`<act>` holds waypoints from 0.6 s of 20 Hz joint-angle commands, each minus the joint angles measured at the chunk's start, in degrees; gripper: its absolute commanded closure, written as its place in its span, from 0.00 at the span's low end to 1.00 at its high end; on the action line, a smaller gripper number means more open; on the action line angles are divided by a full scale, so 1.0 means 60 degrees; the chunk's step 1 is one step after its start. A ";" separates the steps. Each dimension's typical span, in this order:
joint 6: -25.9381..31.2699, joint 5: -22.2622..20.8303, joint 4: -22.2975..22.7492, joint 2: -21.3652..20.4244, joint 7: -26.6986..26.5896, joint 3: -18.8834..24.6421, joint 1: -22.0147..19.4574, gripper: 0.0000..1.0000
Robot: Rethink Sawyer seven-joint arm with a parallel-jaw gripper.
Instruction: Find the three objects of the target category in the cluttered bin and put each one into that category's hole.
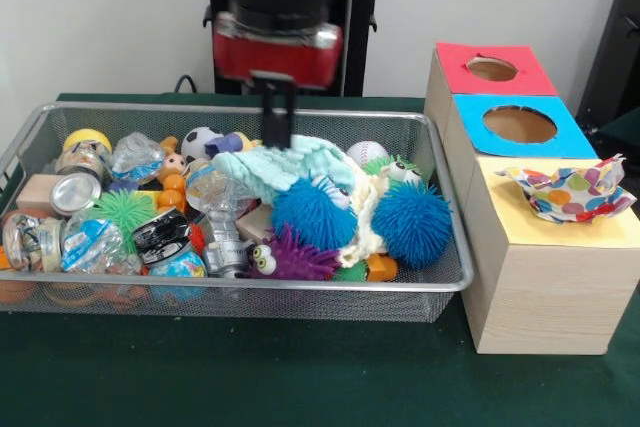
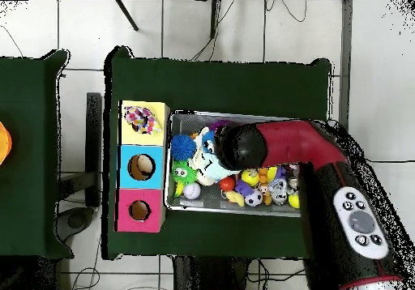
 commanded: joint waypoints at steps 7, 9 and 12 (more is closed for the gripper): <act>0.1406 -0.0368 -0.0430 0.0020 -0.6079 0.1875 -0.2661 1.00; 0.1168 -0.0433 -0.0213 0.0049 -0.5972 0.1844 -0.2734 1.00; 0.0765 -0.0493 0.0217 0.0288 -0.5448 0.1660 -0.2580 1.00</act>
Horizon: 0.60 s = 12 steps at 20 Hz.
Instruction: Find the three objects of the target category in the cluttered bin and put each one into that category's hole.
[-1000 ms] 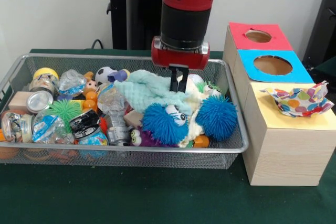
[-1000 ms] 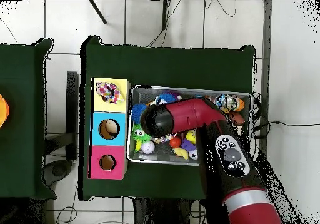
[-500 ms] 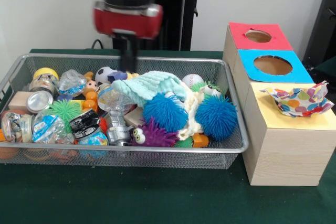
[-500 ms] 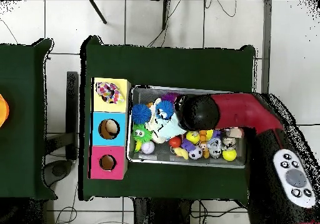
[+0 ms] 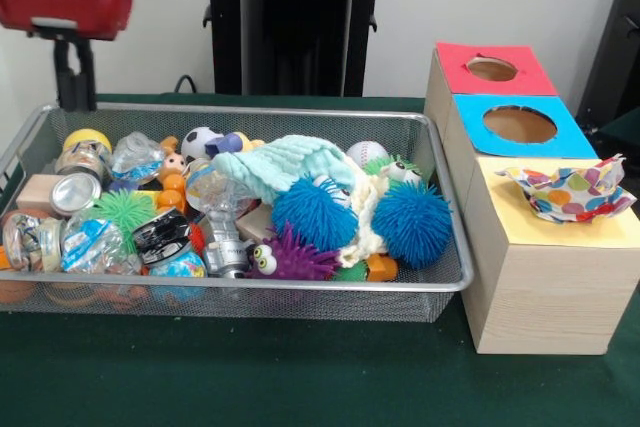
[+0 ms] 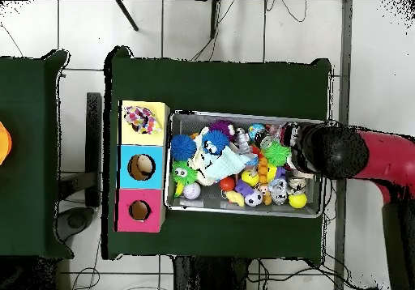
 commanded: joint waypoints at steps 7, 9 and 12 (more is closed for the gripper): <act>-0.1291 -0.1022 0.1688 0.0737 -0.0163 -0.0151 0.0945 1.00; -0.1425 -0.0945 0.1938 0.0603 0.0196 -0.0273 0.1093 1.00; -0.1647 -0.0857 0.2208 0.0501 0.0516 -0.0451 0.1245 1.00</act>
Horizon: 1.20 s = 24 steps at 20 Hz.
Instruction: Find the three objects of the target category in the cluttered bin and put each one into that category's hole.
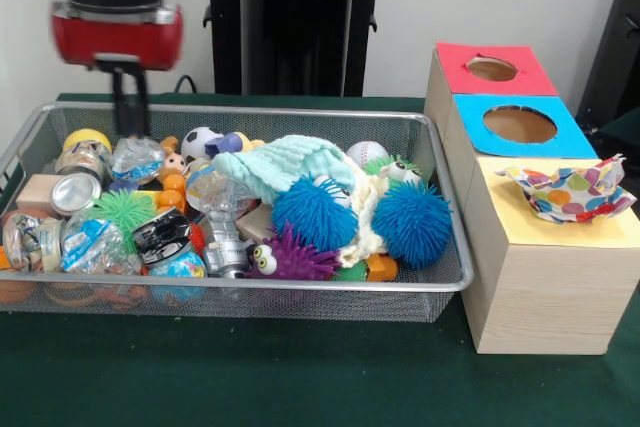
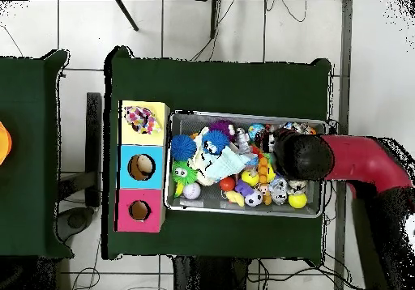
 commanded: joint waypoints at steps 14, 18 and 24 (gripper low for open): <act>-0.1873 -0.0390 0.3506 -0.0649 0.0740 -0.0806 0.0653 1.00; -0.2316 -0.0524 0.3946 -0.0634 0.0814 -0.0972 0.0566 1.00; -0.3357 -0.1070 0.3903 0.0115 0.1294 -0.1805 0.1029 1.00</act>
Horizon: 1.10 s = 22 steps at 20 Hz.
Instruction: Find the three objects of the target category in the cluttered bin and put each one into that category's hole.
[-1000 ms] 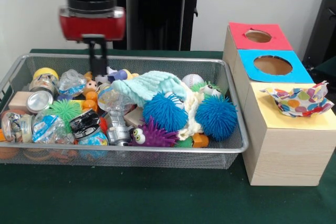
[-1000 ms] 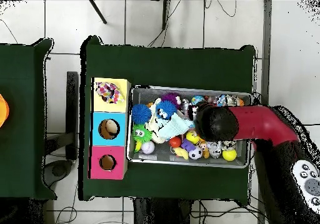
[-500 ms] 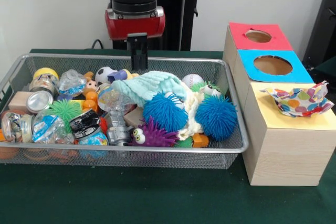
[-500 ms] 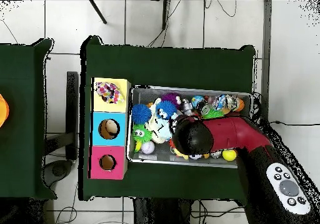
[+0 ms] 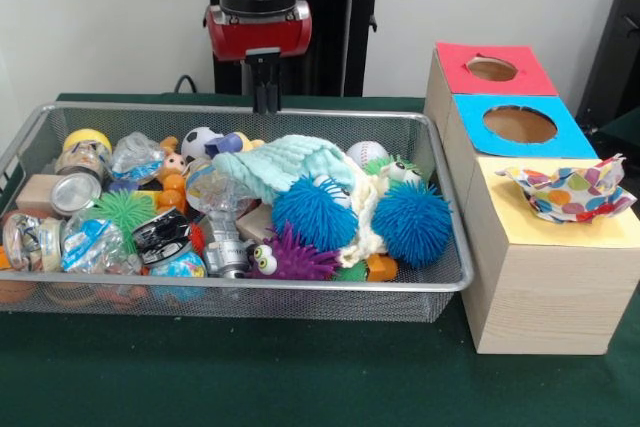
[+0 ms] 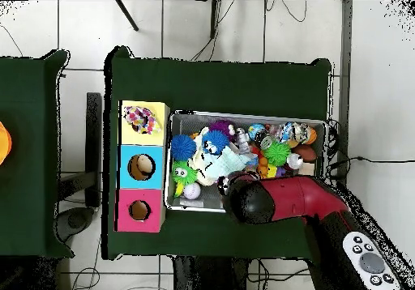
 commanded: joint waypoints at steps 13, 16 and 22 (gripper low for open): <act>-0.3742 -0.0990 -0.0703 0.3223 0.1922 -0.3265 0.2005 1.00; -0.4234 -0.0620 -0.1095 0.3850 0.2103 -0.3737 0.2631 1.00; -0.4350 0.0264 -0.2312 0.4722 0.1813 -0.3751 0.3186 1.00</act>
